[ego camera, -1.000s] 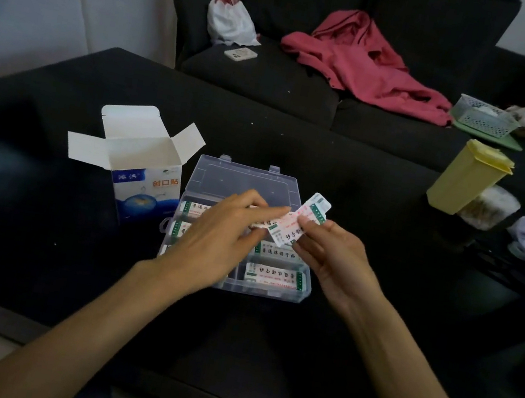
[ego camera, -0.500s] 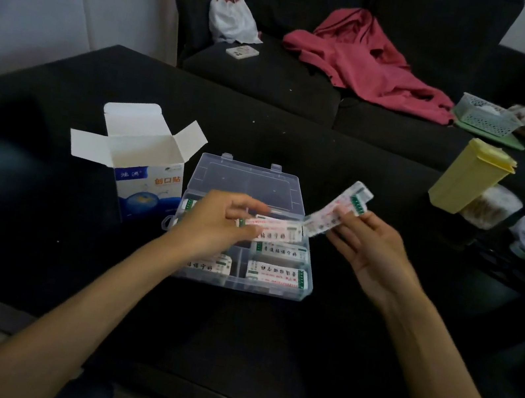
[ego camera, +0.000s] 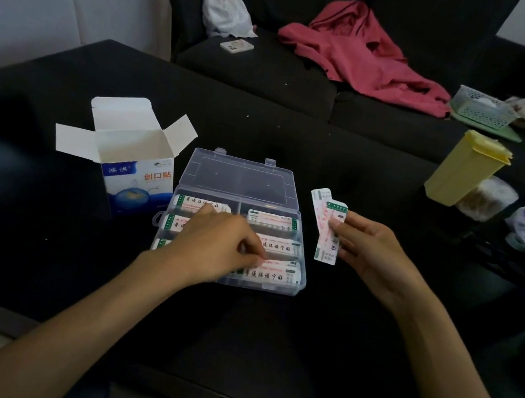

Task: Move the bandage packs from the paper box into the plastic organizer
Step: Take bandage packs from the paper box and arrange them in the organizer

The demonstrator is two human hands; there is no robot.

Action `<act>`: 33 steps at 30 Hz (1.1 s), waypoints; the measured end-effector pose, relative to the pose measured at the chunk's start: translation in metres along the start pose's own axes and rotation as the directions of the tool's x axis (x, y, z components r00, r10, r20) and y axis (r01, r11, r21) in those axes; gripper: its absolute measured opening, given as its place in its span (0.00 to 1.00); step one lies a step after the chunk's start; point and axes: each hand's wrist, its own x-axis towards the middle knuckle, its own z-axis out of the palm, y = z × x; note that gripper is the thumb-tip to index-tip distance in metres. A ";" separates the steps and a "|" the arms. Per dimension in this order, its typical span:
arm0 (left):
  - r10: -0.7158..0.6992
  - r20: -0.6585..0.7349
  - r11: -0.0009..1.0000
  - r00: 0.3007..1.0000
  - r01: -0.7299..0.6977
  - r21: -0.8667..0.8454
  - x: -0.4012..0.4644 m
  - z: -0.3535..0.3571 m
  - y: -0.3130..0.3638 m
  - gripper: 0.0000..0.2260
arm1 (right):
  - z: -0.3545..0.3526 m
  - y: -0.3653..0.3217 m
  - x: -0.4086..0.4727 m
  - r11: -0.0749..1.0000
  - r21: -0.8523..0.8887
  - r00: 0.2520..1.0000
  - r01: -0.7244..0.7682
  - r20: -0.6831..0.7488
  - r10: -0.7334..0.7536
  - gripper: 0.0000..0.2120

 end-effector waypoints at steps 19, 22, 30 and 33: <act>-0.348 -0.169 0.922 0.922 0.304 -0.240 -0.015 -0.027 -0.015 0.19 | 0.033 0.017 0.015 0.679 -0.645 0.926 0.351 0.344 -0.153 0.06; -0.336 -0.101 0.925 0.937 0.308 -0.222 -0.017 -0.024 -0.011 0.17 | 0.036 0.021 0.016 0.530 -0.745 0.914 0.404 0.357 -0.195 0.05; -0.343 -0.012 0.938 0.939 0.341 -0.065 -0.020 -0.024 0.001 0.17 | 0.034 0.025 0.017 0.312 -0.830 0.882 0.462 0.396 -0.254 0.04; -0.343 0.006 0.939 0.939 0.343 -0.016 -0.021 -0.023 0.004 0.19 | 0.032 0.027 0.019 0.324 -0.821 0.879 0.470 0.403 -0.254 0.04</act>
